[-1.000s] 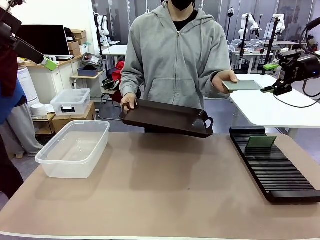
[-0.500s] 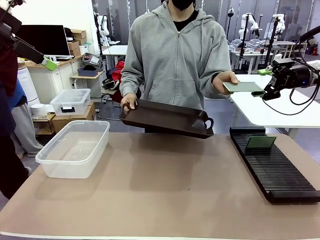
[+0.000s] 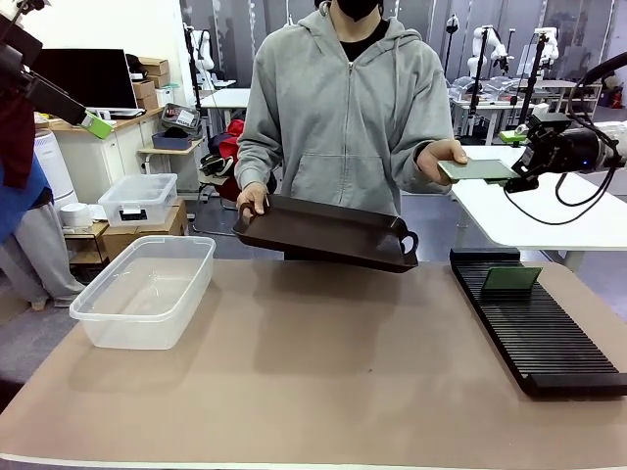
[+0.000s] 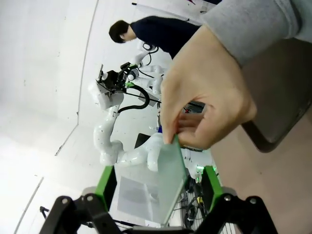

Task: Sort PCBs into racks and boxes based on the side picked up.
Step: Pick up the Blank PCB handed by the Human.

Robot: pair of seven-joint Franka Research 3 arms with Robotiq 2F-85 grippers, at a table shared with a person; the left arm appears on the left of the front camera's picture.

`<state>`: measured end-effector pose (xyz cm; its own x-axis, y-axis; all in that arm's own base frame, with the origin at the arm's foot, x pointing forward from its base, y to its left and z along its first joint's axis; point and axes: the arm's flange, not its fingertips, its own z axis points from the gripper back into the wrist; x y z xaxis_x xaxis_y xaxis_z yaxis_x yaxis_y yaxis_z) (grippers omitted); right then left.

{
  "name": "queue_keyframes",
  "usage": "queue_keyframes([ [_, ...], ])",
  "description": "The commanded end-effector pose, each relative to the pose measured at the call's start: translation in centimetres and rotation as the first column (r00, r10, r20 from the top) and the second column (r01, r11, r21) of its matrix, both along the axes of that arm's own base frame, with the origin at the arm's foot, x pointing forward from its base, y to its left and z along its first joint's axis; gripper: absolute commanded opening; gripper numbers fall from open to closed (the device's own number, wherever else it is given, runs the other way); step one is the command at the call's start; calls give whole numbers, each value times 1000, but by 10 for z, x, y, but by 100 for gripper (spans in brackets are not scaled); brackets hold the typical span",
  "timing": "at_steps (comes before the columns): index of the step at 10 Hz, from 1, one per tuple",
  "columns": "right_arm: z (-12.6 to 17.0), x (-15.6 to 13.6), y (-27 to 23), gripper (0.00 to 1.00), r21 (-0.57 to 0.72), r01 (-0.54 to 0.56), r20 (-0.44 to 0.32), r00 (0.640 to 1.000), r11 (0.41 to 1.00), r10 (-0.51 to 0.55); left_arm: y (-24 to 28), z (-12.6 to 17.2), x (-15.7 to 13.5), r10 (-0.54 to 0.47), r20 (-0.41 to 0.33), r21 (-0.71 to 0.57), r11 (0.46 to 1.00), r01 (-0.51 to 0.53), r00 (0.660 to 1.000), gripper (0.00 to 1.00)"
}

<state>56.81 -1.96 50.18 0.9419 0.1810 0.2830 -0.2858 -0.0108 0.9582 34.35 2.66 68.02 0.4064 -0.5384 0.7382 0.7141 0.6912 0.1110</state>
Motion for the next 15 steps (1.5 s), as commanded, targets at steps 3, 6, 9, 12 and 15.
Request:
queue_keyframes([
  [3,3,-5,18,93,48,-11,-19,1000,999,12,1,-2,0,-2,7,-7,1000,2,1000,100],
  [6,-2,0,10,93,20,-9,-7,1000,1000,9,1,-2,0,-2,7,-7,1000,2,1000,100],
  [9,-1,1,9,35,23,5,-20,1000,1000,-5,1,-2,0,-2,7,-7,1000,2,1000,100],
  [12,-1,0,10,0,46,12,-45,999,999,-10,1,-2,0,-2,7,-7,1000,2,1000,100],
  [15,-2,-1,10,0,62,7,-58,998,998,-4,1,-2,0,-2,7,-7,1000,2,1000,100],
])
